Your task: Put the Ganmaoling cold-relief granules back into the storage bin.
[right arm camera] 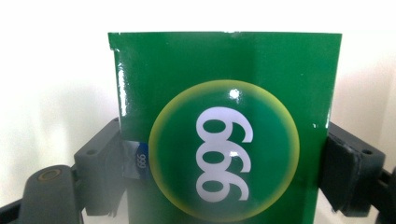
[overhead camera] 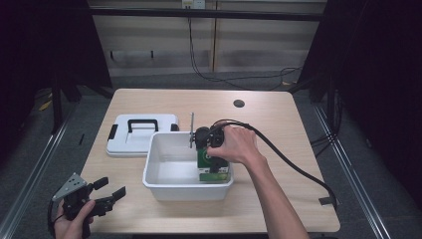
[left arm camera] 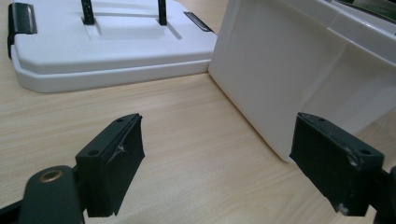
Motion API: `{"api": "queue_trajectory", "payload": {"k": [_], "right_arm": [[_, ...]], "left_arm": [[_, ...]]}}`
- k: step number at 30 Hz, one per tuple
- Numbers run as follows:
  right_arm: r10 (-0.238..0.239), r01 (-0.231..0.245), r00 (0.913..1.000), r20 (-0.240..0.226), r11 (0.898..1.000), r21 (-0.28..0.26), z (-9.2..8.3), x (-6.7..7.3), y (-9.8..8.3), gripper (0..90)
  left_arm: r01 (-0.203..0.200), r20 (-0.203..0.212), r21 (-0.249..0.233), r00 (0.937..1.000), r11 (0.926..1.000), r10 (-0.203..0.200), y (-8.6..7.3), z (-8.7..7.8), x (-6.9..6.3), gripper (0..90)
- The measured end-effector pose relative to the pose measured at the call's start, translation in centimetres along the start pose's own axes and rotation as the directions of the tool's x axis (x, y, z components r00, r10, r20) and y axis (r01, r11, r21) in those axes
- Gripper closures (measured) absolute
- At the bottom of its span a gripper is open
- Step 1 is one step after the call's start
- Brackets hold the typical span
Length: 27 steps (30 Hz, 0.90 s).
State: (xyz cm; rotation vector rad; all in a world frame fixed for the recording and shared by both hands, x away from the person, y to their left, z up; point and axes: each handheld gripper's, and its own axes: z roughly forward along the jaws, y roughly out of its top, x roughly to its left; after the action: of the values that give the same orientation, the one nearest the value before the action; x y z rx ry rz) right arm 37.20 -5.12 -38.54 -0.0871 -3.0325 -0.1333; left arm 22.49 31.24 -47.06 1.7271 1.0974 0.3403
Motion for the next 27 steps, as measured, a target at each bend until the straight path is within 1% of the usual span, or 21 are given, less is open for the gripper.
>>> {"api": "queue_trajectory", "payload": {"k": [4, 5, 7, 9, 10, 12, 13, 14, 15, 16, 17, 21, 23, 25, 26, 27], "right_arm": [[0.008, -0.007, 1.0, -0.003, 1.0, 0.018, 0.4, -0.1, 0.1, 15.5], [0.01, -0.01, 0.9999, -0.012, 1.0, 0.014, 0.9, -0.3, 0.0, 15.4], [0.011, -0.011, 0.9999, -0.006, 1.0, 0.006, 1.0, -0.3, 0.0, 15.4], [0.019, -0.019, 0.9997, -0.016, 1.0, -0.002, 1.4, -0.3, -0.1, 15.4], [0.02, -0.019, 0.9997, -0.014, 1.0, 0.016, 1.4, -0.3, -0.1, 15.3], [0.018, -0.018, 0.9997, -0.015, 1.0, 0.013, 1.6, -0.4, -0.1, 15.2], [0.027, -0.027, 0.9996, -0.005, 0.999, 0.024, 1.7, -0.4, 0.0, 15.1], [0.027, -0.027, 0.9996, -0.005, 0.999, 0.024, 1.7, -0.4, 0.0, 15.1], [0.034, -0.034, 0.9993, -0.015, 0.999, 0.034, 1.9, -0.5, 0.1, 15.1], [0.034, -0.034, 0.9993, -0.015, 0.999, 0.034, 1.9, -0.5, 0.1, 15.1], [0.036, -0.036, 0.9993, -0.006, 0.999, 0.028, 2.1, -0.6, 0.1, 15.0], [0.034, -0.034, 0.9994, -0.005, 0.999, 0.028, 2.6, -0.6, 0.1, 14.8], [0.037, -0.037, 0.9993, -0.007, 0.999, 0.033, 2.7, -0.7, 0.1, 14.7], [0.034, -0.034, 0.9994, 0.009, 0.999, 0.036, 2.8, -0.7, 0.1, 14.3], [0.033, -0.033, 0.9994, 0.008, 0.999, 0.039, 2.8, -0.7, 0.2, 14.2], [0.032, -0.033, 0.9995, 0.005, 0.999, 0.04, 2.8, -0.7, 0.2, 14.0]], "left_arm": [[0.003, 0.001, -0.001, 1.0, 1.0, -0.003, 0.0, 0.0, 0.0, 16.8], [0.0, 0.0, 0.0, 1.0, 1.0, 0.0, 0.0, 0.0, 0.0, 16.7], [0.001, 0.001, 0.0, 1.0, 1.0, -0.001, 0.0, 0.0, 0.0, 16.8], [0.003, 0.0, -0.001, 1.0, 1.0, -0.003, 0.0, 0.0, 0.0, 16.7], [0.001, 0.0, 0.0, 1.0, 1.0, -0.001, 0.0, 0.0, 0.0, 16.7], [0.001, 0.001, 0.0, 1.0, 1.0, -0.001, 0.0, 0.0, 0.0, 16.8], [-0.004, 0.0, 0.004, 1.0, 1.0, 0.004, 0.0, 0.0, 0.0, 16.7], [-0.004, 0.0, 0.004, 1.0, 1.0, 0.004, 0.0, 0.0, 0.0, 16.8], [-0.005, 0.0, 0.004, 1.0, 1.0, 0.005, 0.0, 0.0, 0.0, 16.8], [-0.005, 0.0, 0.004, 1.0, 1.0, 0.005, 0.0, 0.0, 0.0, 16.8], [0.0, -0.001, 0.0, 1.0, 1.0, 0.0, 0.0, 0.0, 0.0, 16.8], [0.005, -0.001, -0.003, 1.0, 1.0, -0.005, 0.0, 0.0, 0.0, 16.8], [0.005, -0.001, -0.003, 1.0, 1.0, -0.005, 0.0, 0.0, 0.0, 16.8], [0.005, 0.0, -0.002, 1.0, 1.0, -0.005, 0.0, 0.0, 0.0, 16.8], [0.005, 0.0, -0.002, 1.0, 1.0, -0.005, 0.0, 0.0, 0.0, 16.8], [-0.003, -0.002, 0.001, 1.0, 1.0, 0.003, 0.0, 0.0, 0.0, 16.7]]}}
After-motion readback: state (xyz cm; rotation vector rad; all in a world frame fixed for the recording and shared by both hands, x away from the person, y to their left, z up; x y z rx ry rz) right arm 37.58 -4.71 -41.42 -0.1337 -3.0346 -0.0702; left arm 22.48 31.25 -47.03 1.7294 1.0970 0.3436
